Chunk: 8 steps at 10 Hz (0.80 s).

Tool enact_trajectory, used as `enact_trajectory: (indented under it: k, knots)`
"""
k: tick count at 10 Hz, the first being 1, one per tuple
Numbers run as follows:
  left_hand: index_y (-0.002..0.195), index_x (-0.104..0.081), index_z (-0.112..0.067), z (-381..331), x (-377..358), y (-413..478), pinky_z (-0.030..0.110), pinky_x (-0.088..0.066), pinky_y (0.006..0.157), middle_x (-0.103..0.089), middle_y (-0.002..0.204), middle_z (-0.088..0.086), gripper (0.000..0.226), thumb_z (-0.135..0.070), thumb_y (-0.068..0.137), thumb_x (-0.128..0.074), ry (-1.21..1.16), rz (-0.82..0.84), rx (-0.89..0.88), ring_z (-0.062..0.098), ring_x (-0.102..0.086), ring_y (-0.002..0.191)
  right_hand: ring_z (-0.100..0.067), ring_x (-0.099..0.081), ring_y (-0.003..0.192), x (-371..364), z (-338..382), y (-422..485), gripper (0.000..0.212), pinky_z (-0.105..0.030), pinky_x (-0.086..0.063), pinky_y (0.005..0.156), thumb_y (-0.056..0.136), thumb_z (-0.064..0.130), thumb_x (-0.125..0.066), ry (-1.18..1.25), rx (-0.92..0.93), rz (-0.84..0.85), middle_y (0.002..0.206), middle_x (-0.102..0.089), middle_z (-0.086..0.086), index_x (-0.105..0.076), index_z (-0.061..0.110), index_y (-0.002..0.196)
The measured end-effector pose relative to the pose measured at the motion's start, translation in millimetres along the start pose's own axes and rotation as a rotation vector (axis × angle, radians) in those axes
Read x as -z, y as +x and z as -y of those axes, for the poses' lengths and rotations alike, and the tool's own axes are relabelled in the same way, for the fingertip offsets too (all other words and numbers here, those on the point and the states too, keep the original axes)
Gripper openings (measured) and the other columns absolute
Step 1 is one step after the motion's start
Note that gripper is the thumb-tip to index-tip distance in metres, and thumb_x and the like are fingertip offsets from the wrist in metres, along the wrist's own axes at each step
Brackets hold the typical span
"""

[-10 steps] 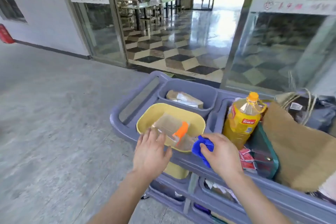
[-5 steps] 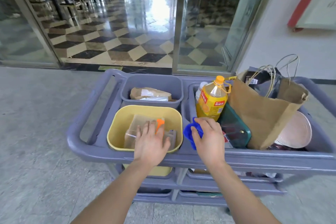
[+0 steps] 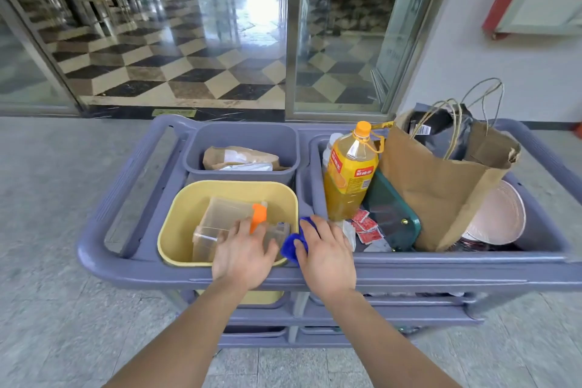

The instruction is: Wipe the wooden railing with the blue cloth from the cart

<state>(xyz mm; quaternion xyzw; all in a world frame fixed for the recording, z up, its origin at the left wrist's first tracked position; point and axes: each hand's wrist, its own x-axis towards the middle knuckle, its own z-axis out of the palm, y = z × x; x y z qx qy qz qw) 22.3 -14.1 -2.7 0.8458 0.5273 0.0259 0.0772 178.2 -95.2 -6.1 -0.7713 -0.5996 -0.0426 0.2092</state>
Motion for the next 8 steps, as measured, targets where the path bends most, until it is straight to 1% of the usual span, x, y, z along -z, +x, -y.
enact_trajectory:
  k: [1,3,5,6,7,8]
  knots:
    - [0.141,-0.043,-0.032,-1.7,-0.7,-2.4,0.05,-0.042,0.103,-0.051,0.136,0.002,0.069,-0.055,0.084,-0.012,-0.018,-0.006,0.01,0.026,-0.05,0.122,-0.028,-0.05,0.107,-0.4,-3.4,-2.6,0.037,-0.04,-0.045,0.092,0.091,0.034,-0.051,0.004,0.009,-0.005,0.128,-0.054,-0.003,-0.054,0.018,0.124]
    - [0.133,-0.05,-0.029,-3.2,-1.2,-4.8,0.053,-0.04,0.105,-0.052,0.133,0.005,0.071,-0.055,0.083,-0.007,0.004,-0.013,-0.012,0.026,-0.049,0.122,-0.026,-0.05,0.111,1.3,-1.5,-1.8,0.037,-0.04,-0.044,0.093,0.091,0.036,-0.052,0.013,-0.024,0.012,0.128,-0.054,-0.001,-0.055,0.021,0.124]
    - [0.135,-0.051,-0.028,-0.1,-4.4,-8.3,0.055,-0.043,0.099,-0.05,0.136,0.009,0.07,-0.053,0.086,-0.008,0.039,0.007,-0.076,0.028,-0.051,0.122,-0.023,-0.045,0.118,5.9,2.8,-1.6,0.043,-0.038,-0.041,0.097,0.09,0.041,-0.046,-0.008,-0.054,0.056,0.134,-0.049,0.004,-0.05,0.024,0.129]
    - [0.138,-0.048,-0.028,4.3,-3.3,-5.3,0.057,-0.044,0.1,-0.046,0.141,0.009,0.065,-0.053,0.089,-0.012,0.044,0.041,-0.102,0.028,-0.047,0.128,-0.024,-0.043,0.119,8.5,6.9,-0.6,0.046,-0.041,-0.04,0.099,0.09,0.046,-0.049,-0.009,-0.082,0.064,0.136,-0.048,0.002,-0.049,0.024,0.131]
    - [0.144,-0.041,-0.027,10.6,-2.5,-5.7,0.06,-0.042,0.102,-0.037,0.149,0.011,0.057,-0.053,0.095,-0.027,0.041,0.042,-0.154,0.031,-0.04,0.136,-0.024,-0.043,0.12,16.0,8.5,-5.5,0.05,-0.041,-0.039,0.101,0.092,0.054,-0.045,0.016,-0.128,0.016,0.136,-0.049,0.001,-0.048,0.024,0.131]
    - [0.143,-0.045,-0.024,5.3,10.7,-3.0,0.063,-0.041,0.103,-0.04,0.151,0.015,0.063,-0.055,0.092,-0.024,0.016,-0.026,-0.182,0.036,-0.039,0.138,-0.023,-0.042,0.125,32.5,6.1,-5.9,0.054,-0.044,-0.039,0.102,0.091,0.058,-0.04,0.039,-0.18,-0.006,0.138,-0.048,0.001,-0.048,0.025,0.133]
